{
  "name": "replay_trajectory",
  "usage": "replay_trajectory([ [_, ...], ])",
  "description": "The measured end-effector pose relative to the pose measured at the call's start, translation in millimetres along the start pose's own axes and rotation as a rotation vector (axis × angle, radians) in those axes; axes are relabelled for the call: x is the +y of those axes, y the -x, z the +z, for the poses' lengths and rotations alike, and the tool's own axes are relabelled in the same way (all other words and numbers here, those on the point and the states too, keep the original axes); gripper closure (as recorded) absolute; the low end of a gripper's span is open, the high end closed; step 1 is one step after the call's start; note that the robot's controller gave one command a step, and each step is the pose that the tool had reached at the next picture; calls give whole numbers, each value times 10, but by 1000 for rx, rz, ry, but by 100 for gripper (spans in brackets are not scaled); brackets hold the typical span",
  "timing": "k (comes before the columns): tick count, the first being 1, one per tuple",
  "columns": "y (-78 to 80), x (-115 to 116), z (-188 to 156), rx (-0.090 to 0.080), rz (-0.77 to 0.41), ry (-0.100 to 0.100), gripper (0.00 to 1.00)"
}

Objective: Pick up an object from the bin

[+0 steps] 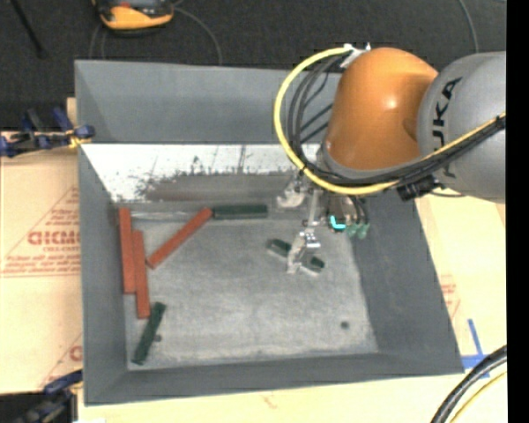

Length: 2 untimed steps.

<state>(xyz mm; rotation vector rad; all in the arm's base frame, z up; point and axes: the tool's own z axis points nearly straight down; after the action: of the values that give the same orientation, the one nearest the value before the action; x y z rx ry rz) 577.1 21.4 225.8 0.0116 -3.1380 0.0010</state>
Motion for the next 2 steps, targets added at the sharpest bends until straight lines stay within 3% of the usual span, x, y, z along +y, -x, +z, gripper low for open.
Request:
replay_trajectory([
  [1, 14, 0, -44, -8, 0, 0, 0],
  [2, 190, -81, 290, -16, 67, 2, 0],
])
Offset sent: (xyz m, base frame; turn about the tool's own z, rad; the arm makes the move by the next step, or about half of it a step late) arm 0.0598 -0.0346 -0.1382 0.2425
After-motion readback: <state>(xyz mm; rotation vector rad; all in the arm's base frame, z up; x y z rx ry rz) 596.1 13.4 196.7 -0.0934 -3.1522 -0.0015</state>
